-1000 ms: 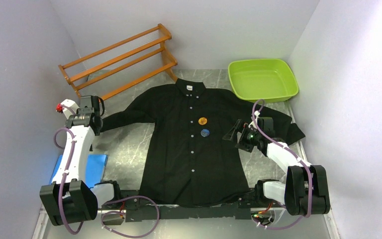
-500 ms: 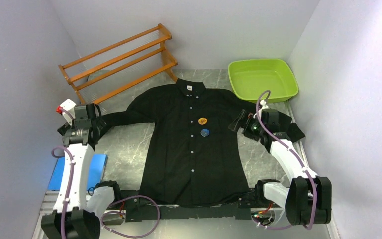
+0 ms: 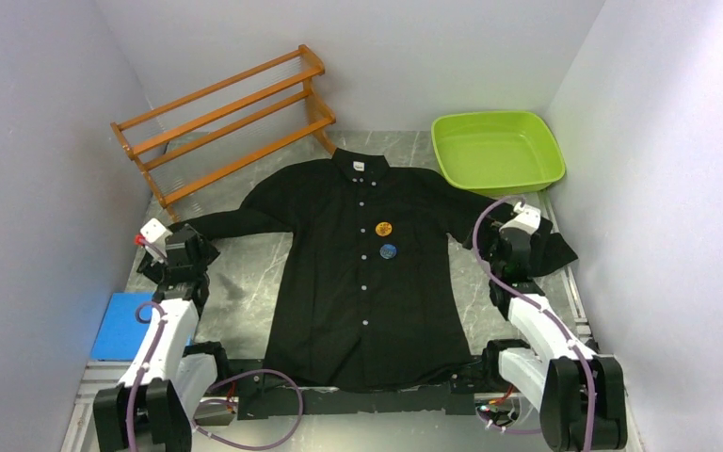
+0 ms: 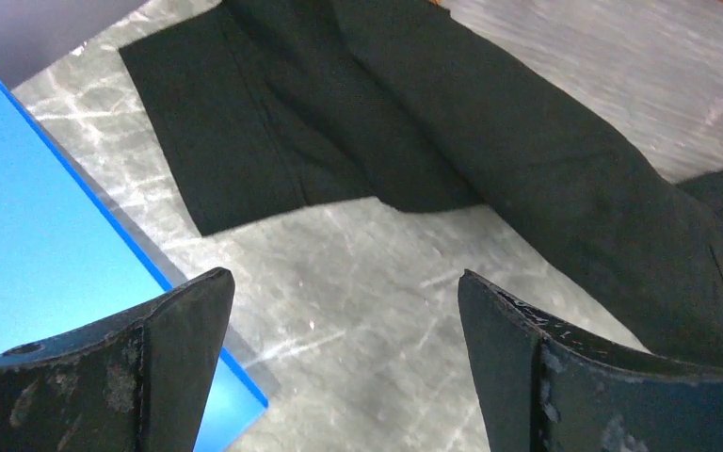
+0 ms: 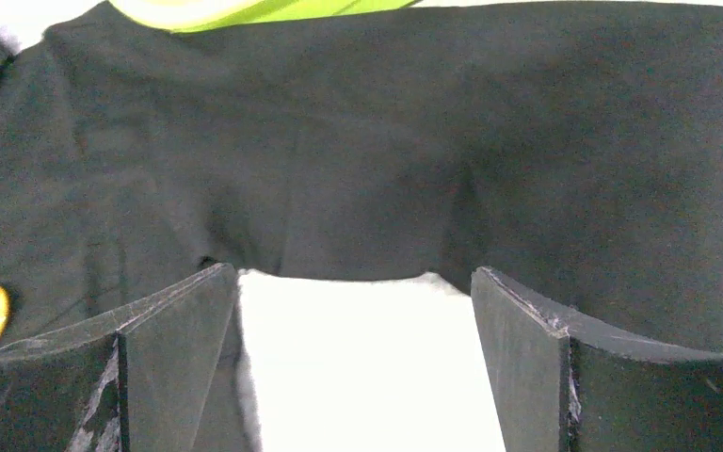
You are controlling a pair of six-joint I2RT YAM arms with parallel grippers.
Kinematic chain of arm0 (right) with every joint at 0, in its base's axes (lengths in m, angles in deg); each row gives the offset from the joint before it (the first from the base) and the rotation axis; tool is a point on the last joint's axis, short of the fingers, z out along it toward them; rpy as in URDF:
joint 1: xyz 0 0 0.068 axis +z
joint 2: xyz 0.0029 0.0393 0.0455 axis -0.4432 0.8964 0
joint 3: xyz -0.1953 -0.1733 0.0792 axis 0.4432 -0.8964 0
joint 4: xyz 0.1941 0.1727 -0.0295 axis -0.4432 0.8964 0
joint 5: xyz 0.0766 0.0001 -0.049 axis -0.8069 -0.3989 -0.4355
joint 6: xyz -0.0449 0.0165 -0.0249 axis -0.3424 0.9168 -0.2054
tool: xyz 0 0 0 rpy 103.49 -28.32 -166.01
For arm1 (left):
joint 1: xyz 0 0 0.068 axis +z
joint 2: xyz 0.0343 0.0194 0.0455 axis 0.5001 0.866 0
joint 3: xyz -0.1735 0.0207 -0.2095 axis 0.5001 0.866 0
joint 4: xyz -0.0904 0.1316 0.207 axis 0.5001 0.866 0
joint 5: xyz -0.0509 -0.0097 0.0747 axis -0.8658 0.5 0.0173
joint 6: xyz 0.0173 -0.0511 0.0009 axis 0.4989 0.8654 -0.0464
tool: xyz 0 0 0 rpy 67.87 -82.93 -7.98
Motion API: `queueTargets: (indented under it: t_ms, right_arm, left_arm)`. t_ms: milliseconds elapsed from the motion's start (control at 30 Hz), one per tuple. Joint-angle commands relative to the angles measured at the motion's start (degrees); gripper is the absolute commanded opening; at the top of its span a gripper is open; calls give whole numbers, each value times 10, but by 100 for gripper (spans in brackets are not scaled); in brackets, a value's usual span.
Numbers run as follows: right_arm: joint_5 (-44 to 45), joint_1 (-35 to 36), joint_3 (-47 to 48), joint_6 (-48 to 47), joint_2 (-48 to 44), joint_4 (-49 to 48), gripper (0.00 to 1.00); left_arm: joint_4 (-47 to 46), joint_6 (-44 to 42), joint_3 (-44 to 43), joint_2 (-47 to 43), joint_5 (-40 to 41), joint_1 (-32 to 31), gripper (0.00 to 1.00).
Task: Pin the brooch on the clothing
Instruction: Reset both arms
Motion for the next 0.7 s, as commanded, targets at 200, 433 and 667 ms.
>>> queueTargets:
  t_ms: [200,433,667]
  right_arm:
    - [101,1,-117,-95,135,-472,100]
    - [55,0,-162,-149,200,-637,100]
    - [90,-11,-119,-112,281,-622,100]
  left_arm:
    - [-415,-138,49,216,-20,-2,94]
    - [-683,-237,68,372,-121,-4,94]
    - [-655,-276,22,434,-117,-37,94]
